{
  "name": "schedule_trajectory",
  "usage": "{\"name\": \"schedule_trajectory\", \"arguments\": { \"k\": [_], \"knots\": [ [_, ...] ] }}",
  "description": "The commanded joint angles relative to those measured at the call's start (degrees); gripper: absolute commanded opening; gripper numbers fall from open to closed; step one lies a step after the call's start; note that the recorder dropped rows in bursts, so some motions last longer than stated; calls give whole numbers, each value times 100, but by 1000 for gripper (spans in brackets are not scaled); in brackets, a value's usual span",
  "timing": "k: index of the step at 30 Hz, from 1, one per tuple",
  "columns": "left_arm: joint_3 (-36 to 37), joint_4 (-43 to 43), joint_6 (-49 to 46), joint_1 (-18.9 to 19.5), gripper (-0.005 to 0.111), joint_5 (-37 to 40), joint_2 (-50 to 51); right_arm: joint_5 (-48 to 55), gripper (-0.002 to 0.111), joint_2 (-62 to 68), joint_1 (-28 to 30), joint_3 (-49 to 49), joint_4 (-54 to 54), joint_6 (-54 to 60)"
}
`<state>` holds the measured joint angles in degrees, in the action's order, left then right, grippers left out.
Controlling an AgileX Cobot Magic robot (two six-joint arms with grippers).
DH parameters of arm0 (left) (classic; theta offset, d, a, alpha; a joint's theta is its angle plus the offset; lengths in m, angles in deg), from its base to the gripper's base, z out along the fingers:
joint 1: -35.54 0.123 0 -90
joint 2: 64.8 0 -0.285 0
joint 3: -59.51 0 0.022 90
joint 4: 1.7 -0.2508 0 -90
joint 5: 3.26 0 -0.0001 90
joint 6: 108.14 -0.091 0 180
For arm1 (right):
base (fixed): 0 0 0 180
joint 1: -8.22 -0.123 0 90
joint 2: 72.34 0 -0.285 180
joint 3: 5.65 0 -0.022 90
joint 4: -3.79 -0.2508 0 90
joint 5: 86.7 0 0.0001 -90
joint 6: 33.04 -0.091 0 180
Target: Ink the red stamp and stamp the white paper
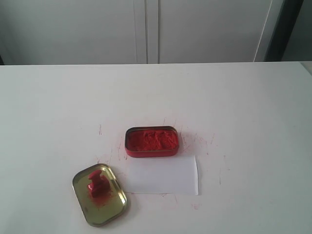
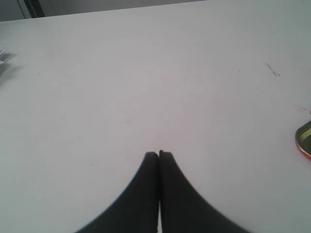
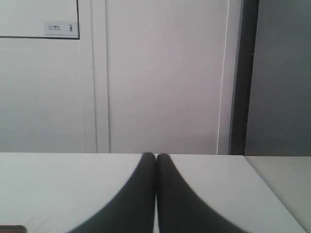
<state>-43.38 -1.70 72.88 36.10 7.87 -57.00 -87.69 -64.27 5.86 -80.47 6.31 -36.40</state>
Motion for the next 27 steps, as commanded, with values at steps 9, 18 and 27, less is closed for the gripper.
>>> {"name": "schedule_trajectory", "arguments": {
  "k": [9,18,27],
  "knots": [
    [10,33,22,-16,0,0,-2,1142,0,274,16,967,29,-282],
    [10,33,22,-16,0,0,-2,1985,0,1258,16,1716,29,-282],
    [10,33,22,-16,0,0,-2,3039,0,2489,16,2624,-108,-282]
  ]
}}
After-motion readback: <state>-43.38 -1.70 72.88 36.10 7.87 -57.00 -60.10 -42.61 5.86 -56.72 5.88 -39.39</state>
